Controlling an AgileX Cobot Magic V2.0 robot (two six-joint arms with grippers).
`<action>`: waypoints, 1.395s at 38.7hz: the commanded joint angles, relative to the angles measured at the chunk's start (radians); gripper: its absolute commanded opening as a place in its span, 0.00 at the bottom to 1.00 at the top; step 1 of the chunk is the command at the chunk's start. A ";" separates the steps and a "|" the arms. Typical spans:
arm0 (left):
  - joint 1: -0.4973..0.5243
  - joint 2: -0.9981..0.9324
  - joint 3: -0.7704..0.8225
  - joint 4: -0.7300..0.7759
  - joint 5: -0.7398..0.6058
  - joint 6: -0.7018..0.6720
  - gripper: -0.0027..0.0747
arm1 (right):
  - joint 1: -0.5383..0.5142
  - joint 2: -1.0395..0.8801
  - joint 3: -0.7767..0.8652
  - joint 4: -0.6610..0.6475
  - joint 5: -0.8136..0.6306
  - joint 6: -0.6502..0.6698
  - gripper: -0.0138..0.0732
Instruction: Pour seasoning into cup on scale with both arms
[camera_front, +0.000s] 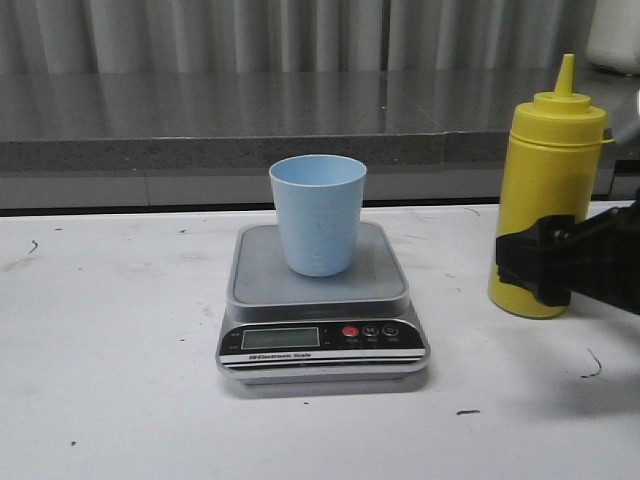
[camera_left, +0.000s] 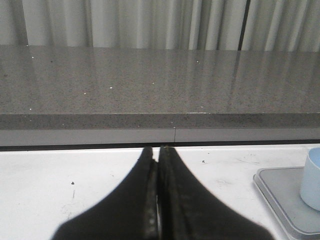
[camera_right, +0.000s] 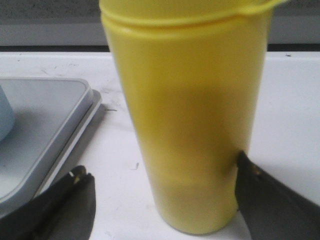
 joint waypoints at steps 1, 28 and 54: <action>0.000 0.011 -0.025 -0.009 -0.083 -0.009 0.01 | 0.001 -0.008 -0.014 -0.016 -0.156 0.002 0.84; 0.000 0.011 -0.025 -0.009 -0.083 -0.009 0.01 | 0.001 0.049 -0.212 0.094 -0.018 0.001 0.84; 0.000 0.011 -0.025 -0.009 -0.083 -0.009 0.01 | 0.001 0.070 -0.234 0.084 -0.130 -0.081 0.30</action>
